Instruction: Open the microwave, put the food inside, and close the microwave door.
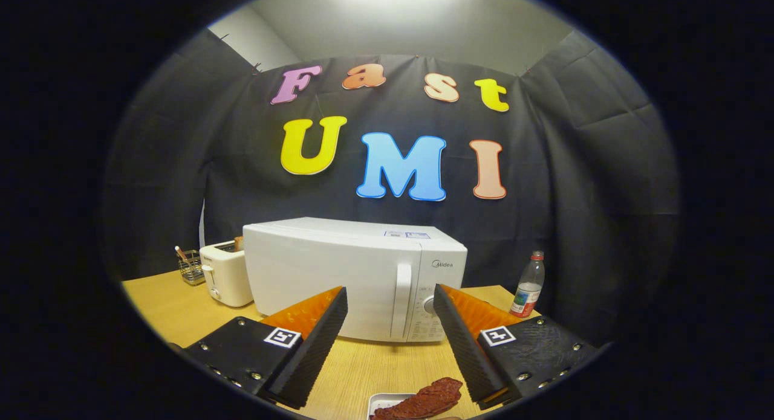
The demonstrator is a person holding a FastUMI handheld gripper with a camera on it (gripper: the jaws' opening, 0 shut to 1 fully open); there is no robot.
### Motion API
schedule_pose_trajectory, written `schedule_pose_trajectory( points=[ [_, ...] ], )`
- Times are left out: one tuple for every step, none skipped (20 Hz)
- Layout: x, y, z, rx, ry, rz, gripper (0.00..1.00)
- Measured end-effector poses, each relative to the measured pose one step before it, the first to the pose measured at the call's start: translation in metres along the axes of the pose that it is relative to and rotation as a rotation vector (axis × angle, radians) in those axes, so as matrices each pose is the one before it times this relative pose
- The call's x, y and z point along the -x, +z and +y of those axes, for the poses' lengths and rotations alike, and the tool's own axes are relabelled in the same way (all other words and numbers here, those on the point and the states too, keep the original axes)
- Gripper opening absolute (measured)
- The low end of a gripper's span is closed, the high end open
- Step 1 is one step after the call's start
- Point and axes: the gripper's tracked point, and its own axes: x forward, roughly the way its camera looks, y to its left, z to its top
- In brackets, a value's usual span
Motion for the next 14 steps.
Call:
schedule_pose_trajectory(
  points=[
    [-0.00842, -0.00575, -0.00087, -0.00635, 0.00064, 0.01613, 0.93],
    [-0.01014, -0.00679, -0.00257, -0.01071, -0.00483, 0.01916, 0.93],
    [-0.00797, -0.00498, -0.00207, -0.01041, -0.0018, 0.01103, 0.93],
    [-0.00902, -0.00411, -0.00259, -0.01586, -0.00546, 0.01005, 0.93],
    [-0.00797, -0.00199, -0.00212, -0.0143, -0.00327, 0.00067, 0.93],
    [-0.00923, -0.00023, -0.00107, -0.01851, 0.00108, -0.00335, 0.93],
    [-0.00698, -0.00214, -0.0014, -0.0157, 0.00163, 0.0004, 0.93],
    [-0.00783, -0.00123, -0.00133, -0.01176, 0.00256, 0.00297, 0.93],
    [-0.00823, -0.00416, -0.00168, -0.00741, -0.00041, 0.01044, 0.93],
    [-0.00752, -0.00377, -0.00189, -0.00245, -0.00006, 0.01194, 0.93],
    [-0.00753, -0.00329, -0.00052, -0.00106, 0.00332, 0.00775, 0.93],
    [-0.0067, -0.00092, 0.00033, -0.00269, 0.00578, 0.00326, 0.93],
    [-0.00638, -0.00088, 0.00036, -0.00099, 0.00091, -0.00519, 0.93],
    [-0.00497, 0.00031, -0.00013, 0.00398, 0.00024, -0.00916, 0.9]
  ],
)
